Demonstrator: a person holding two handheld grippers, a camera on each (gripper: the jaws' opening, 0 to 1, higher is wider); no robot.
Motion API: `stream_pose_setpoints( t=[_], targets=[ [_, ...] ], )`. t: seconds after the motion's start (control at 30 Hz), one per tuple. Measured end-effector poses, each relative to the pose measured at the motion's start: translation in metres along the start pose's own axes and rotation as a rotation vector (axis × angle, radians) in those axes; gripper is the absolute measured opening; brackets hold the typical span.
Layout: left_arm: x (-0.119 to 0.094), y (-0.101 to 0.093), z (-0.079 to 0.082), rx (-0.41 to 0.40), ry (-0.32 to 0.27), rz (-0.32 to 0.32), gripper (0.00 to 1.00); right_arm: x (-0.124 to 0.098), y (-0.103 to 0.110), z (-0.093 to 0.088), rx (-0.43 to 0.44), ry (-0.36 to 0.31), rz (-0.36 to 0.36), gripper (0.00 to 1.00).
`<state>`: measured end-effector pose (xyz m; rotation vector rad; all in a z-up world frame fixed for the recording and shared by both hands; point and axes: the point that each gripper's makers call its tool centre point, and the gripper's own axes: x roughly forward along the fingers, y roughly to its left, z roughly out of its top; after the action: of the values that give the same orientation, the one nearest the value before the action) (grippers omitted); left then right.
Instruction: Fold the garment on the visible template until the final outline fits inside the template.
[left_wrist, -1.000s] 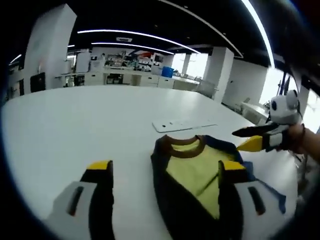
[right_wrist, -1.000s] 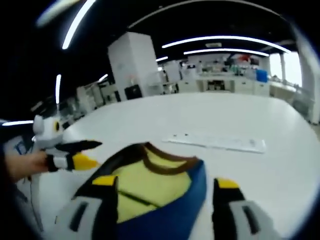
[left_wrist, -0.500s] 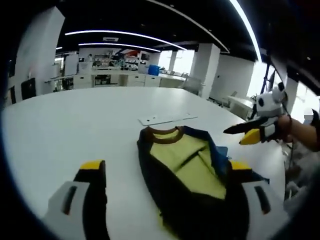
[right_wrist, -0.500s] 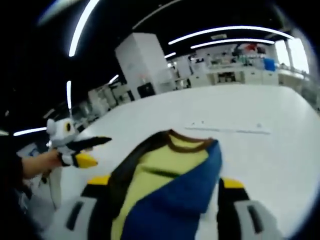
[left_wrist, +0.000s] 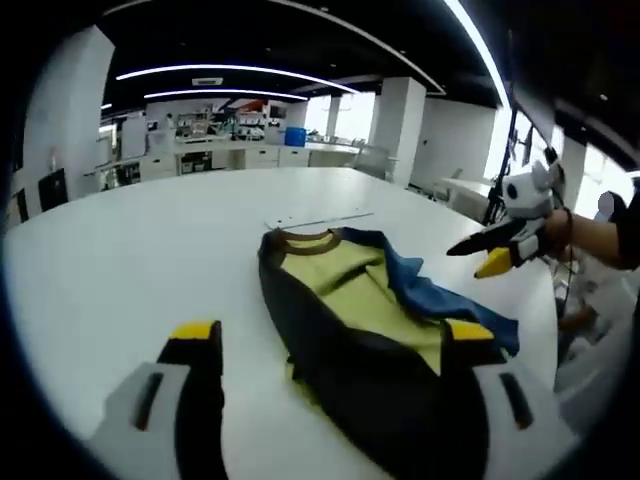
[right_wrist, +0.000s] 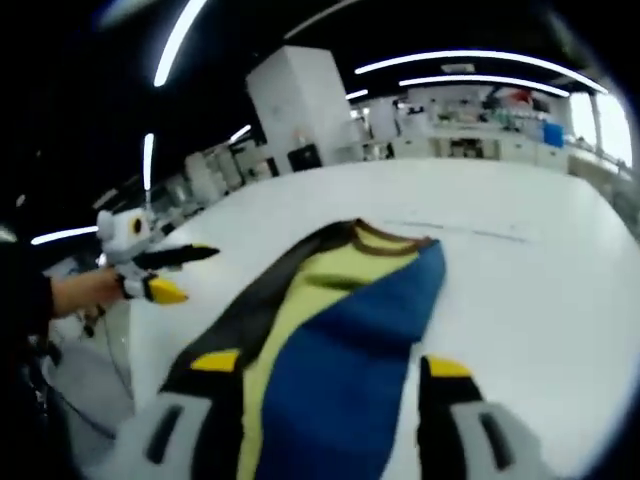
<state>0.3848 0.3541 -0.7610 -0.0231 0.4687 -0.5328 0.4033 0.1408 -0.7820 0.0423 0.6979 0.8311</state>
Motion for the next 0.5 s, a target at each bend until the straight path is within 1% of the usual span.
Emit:
stream_pose_setpoints(
  t=[0.17, 0.23, 0.37, 0.43, 0.5],
  targets=[
    [-0.013, -0.008, -0.020, -0.001, 0.016, 0.000, 0.77, -0.010, 0.000, -0.013, -0.009, 0.008, -0.033, 0.58],
    [-0.017, -0.012, -0.027, -0.006, 0.019, -0.002, 0.71, -0.015, 0.003, -0.019, -0.035, 0.014, -0.048, 0.54],
    [-0.027, -0.024, -0.040, -0.013, 0.024, -0.010, 0.65, -0.021, 0.006, -0.036, -0.074, 0.049, -0.080, 0.48],
    [-0.030, -0.028, -0.047, -0.002, 0.041, -0.004, 0.62, -0.024, 0.007, -0.044, -0.076, 0.062, -0.092, 0.46],
    [-0.033, -0.031, -0.054, -0.006, 0.050, -0.001, 0.59, -0.027, 0.009, -0.050, -0.063, 0.060, -0.096, 0.43]
  ],
)
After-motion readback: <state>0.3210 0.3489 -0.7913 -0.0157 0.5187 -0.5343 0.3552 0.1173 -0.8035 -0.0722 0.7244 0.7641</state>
